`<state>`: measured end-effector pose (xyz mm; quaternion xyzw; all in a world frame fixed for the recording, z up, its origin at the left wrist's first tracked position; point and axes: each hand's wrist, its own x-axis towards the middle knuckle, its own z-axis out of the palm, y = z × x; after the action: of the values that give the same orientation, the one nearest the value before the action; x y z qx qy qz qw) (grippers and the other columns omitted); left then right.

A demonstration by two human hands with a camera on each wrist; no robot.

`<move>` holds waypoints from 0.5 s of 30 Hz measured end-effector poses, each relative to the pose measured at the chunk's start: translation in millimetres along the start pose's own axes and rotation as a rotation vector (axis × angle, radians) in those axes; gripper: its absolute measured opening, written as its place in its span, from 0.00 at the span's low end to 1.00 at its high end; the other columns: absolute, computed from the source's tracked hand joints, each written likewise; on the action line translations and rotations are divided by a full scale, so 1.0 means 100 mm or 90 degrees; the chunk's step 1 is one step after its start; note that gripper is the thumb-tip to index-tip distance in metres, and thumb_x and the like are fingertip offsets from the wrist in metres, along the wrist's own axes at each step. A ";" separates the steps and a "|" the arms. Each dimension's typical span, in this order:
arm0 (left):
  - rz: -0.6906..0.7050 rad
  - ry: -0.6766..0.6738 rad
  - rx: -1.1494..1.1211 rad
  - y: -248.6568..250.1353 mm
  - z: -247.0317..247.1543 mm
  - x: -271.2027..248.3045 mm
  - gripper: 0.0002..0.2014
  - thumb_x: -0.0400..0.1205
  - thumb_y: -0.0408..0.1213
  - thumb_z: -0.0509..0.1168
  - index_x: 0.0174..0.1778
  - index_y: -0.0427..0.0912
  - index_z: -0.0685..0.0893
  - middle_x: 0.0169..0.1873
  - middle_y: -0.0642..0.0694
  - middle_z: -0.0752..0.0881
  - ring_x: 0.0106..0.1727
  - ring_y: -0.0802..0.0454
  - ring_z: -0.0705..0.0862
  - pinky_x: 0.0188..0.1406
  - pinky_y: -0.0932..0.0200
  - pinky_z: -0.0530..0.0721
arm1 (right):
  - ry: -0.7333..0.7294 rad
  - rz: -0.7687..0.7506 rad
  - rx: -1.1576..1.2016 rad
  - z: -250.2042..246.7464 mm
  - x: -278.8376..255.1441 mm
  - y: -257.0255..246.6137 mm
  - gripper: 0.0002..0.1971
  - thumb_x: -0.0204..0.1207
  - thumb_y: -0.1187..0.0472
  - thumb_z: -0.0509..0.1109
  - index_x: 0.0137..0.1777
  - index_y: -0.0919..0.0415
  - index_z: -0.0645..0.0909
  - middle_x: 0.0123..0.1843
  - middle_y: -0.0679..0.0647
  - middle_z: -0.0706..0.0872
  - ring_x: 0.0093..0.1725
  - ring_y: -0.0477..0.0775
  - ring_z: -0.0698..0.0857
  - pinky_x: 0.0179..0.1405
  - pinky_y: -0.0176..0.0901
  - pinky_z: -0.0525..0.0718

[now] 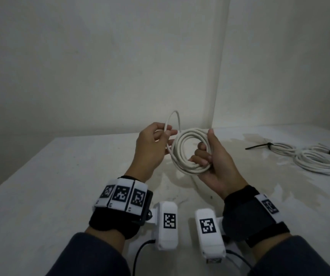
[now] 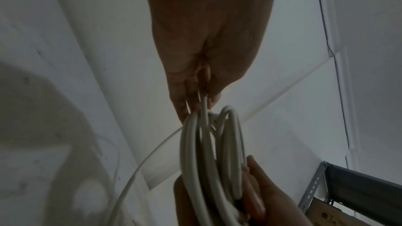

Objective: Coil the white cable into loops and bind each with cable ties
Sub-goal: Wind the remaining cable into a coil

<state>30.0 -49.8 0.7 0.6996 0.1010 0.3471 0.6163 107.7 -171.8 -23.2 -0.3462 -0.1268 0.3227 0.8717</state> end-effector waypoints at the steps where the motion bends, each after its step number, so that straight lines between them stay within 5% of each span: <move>1: 0.013 -0.005 0.008 0.01 0.00 0.00 0.06 0.86 0.30 0.60 0.48 0.42 0.81 0.48 0.44 0.90 0.42 0.51 0.88 0.45 0.51 0.89 | -0.009 0.017 -0.022 -0.01 0.00 0.00 0.24 0.81 0.42 0.61 0.30 0.58 0.69 0.17 0.47 0.61 0.15 0.44 0.62 0.24 0.33 0.68; 5: 0.044 -0.022 0.014 0.04 0.02 -0.03 0.06 0.85 0.32 0.61 0.52 0.40 0.83 0.48 0.43 0.91 0.51 0.46 0.89 0.58 0.40 0.86 | -0.045 0.056 -0.058 0.00 -0.02 -0.02 0.24 0.81 0.43 0.61 0.29 0.59 0.69 0.16 0.47 0.62 0.15 0.43 0.60 0.16 0.31 0.63; 8: 0.010 -0.044 -0.027 0.06 0.03 -0.04 0.07 0.86 0.32 0.61 0.54 0.38 0.84 0.46 0.39 0.91 0.45 0.45 0.89 0.54 0.38 0.87 | -0.053 0.046 -0.075 0.00 -0.03 -0.04 0.21 0.82 0.45 0.61 0.32 0.59 0.73 0.16 0.46 0.65 0.15 0.43 0.60 0.27 0.34 0.57; 11: -0.040 -0.098 -0.068 0.09 0.03 -0.07 0.08 0.86 0.34 0.60 0.55 0.40 0.84 0.40 0.40 0.89 0.34 0.50 0.87 0.36 0.54 0.89 | -0.059 0.019 -0.157 0.01 -0.06 -0.06 0.18 0.82 0.47 0.61 0.37 0.59 0.79 0.18 0.46 0.61 0.15 0.43 0.59 0.34 0.41 0.55; 15: -0.137 -0.160 -0.172 0.12 0.04 -0.08 0.11 0.86 0.32 0.60 0.59 0.37 0.85 0.37 0.46 0.88 0.25 0.58 0.83 0.26 0.66 0.82 | -0.045 -0.037 -0.224 0.08 -0.10 -0.03 0.11 0.85 0.49 0.59 0.53 0.57 0.73 0.20 0.47 0.60 0.15 0.43 0.59 0.18 0.36 0.71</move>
<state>23.2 -60.1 8.7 0.6336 0.0500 0.1997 0.7458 98.3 -176.2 -15.5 -0.4778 -0.2217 0.2824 0.8017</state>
